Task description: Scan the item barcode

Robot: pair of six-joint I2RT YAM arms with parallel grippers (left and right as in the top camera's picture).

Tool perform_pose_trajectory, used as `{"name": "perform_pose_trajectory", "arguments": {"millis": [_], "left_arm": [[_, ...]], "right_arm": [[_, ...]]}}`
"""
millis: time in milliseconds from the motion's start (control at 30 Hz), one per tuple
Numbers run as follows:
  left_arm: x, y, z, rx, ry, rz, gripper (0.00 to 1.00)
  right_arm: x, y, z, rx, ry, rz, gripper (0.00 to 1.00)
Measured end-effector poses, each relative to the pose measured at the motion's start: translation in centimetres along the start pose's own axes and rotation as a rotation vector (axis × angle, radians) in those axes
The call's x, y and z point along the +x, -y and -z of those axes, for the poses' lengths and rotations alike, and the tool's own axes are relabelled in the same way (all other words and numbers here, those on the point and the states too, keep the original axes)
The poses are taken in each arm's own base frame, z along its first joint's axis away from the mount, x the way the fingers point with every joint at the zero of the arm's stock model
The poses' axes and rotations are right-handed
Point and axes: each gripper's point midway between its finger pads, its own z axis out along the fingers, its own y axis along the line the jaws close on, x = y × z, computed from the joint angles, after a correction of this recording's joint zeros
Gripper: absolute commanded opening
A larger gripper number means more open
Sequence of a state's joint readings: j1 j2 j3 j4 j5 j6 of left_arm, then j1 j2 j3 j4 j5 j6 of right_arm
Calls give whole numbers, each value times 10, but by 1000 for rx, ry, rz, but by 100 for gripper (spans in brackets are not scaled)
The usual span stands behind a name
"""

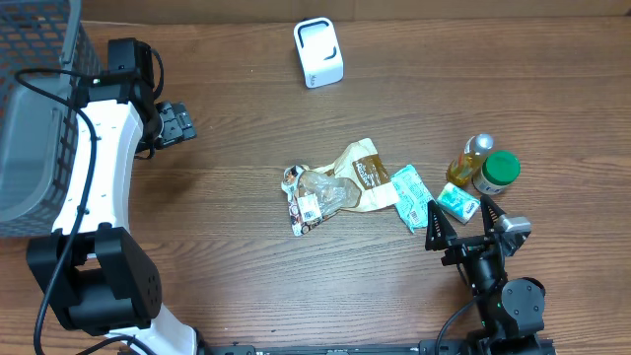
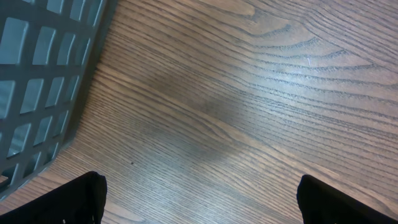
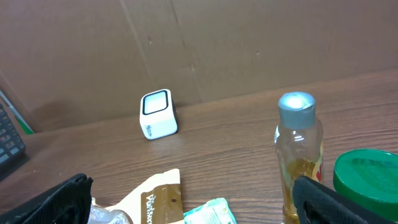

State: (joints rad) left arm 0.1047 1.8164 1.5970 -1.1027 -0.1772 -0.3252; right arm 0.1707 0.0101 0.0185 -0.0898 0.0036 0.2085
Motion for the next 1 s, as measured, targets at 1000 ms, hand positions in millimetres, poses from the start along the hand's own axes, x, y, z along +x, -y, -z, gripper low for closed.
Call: {"name": "perform_pose_trajectory", "arguments": {"millis": [1000], "left_arm": [[0, 0, 0, 0, 0, 0, 100]], "right_arm": [[-1, 5, 0, 19, 6, -1, 100]]}}
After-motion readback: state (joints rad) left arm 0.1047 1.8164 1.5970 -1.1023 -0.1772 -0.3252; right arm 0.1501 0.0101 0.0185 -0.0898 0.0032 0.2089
